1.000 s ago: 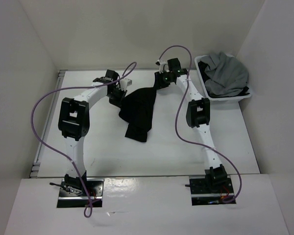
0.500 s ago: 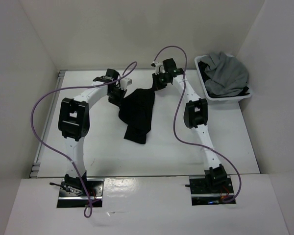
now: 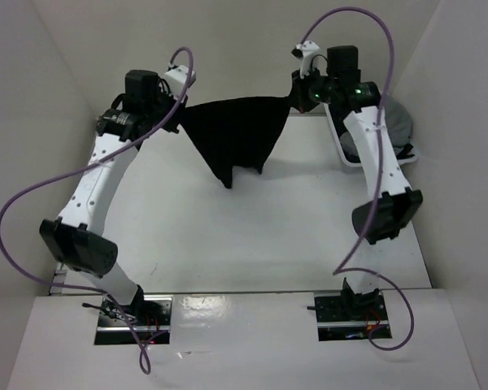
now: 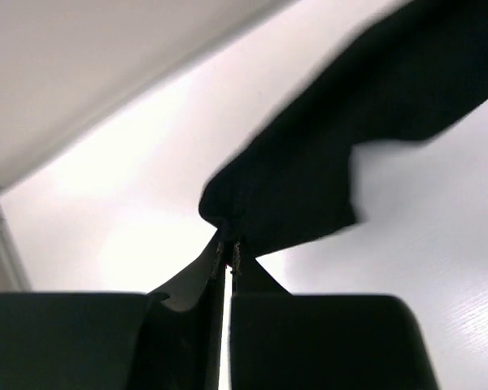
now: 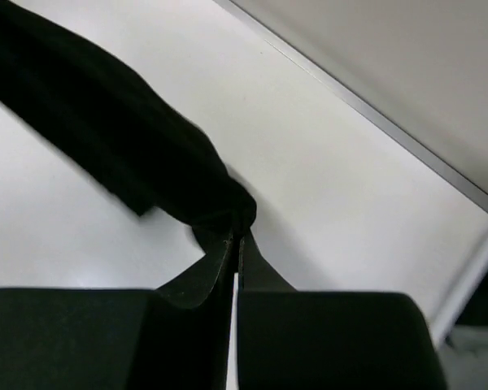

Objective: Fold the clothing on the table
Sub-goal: Flatten the skirt out

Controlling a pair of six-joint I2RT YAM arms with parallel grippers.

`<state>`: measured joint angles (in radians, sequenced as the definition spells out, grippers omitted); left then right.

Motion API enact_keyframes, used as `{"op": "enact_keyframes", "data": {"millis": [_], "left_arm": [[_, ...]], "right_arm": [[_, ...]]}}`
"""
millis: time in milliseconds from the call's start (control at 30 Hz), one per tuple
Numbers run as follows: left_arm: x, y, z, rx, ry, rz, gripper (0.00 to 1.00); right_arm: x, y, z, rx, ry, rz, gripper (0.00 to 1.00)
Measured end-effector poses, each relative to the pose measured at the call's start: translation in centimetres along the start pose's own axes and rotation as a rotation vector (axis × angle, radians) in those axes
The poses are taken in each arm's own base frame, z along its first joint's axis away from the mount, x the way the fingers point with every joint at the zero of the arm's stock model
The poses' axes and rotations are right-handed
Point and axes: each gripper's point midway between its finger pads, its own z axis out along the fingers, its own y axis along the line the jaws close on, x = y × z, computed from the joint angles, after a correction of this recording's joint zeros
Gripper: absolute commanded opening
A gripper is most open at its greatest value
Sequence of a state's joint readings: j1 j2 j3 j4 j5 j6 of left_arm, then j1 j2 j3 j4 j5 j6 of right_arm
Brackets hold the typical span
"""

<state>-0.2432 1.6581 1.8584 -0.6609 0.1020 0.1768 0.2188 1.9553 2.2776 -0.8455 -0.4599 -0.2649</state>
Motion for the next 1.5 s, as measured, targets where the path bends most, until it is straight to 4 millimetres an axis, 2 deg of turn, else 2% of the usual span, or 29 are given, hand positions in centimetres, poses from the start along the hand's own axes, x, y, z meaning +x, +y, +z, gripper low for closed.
{"op": "enact_keyframes", "data": {"millis": [67,133,267,367,467,600,700,767,867,1000,1067,1200,1400,1500], "left_arm": [[-1.6,0.0,-2.8,-0.015,-0.059,0.016,0.00],[-2.2,-0.2,-4.9,-0.016,-0.095,0.031,0.00],[-2.1,-1.4,-8.9,0.028,-0.134,0.082,0.00],[-1.0,-2.5,-12.1,0.094,-0.162,0.112,0.00],[0.7,-4.2,-15.9,0.172,-0.199,0.128,0.00],[2.8,-7.0,-20.9,0.264,-0.264,0.150,0.00],[4.2,-8.6,-23.2,0.310,-0.299,0.152,0.00],[4.9,-9.3,-23.6,0.336,-0.308,0.148,0.00],[6.2,-9.5,-22.3,0.378,-0.267,0.105,0.00],[7.4,-8.6,-18.3,0.439,-0.169,0.008,0.00],[7.7,-7.8,-15.7,0.459,-0.127,-0.030,0.00],[9.9,-6.4,-9.0,0.494,0.006,-0.116,0.00],[14.1,-6.0,1.1,0.499,0.199,-0.191,0.00],[15.5,-5.8,5.7,0.472,0.260,-0.215,0.00]], "right_arm": [[-0.7,1.1,-3.6,0.019,-0.025,-0.036,0.00],[-0.8,2.3,-6.1,0.024,-0.041,-0.069,0.00],[1.7,5.0,-9.7,-0.002,-0.017,-0.107,0.00],[4.2,6.8,-12.5,-0.045,0.002,-0.113,0.00],[5.3,8.7,-15.8,-0.087,-0.029,-0.127,0.00],[5.3,11.4,-20.8,-0.140,-0.111,-0.161,0.00],[4.9,13.4,-23.1,-0.186,-0.167,-0.186,0.00],[4.8,14.3,-23.8,-0.215,-0.189,-0.192,0.00],[4.9,14.2,-23.2,-0.252,-0.183,-0.166,0.00],[6.4,12.0,-19.4,-0.297,-0.105,-0.059,0.00],[7.8,10.4,-16.4,-0.311,-0.042,0.008,0.00],[11.6,7.7,-9.5,-0.310,0.096,0.103,0.00],[18.6,5.2,0.8,-0.266,0.302,0.175,0.00],[21.6,3.8,4.7,-0.232,0.376,0.218,0.00]]}}
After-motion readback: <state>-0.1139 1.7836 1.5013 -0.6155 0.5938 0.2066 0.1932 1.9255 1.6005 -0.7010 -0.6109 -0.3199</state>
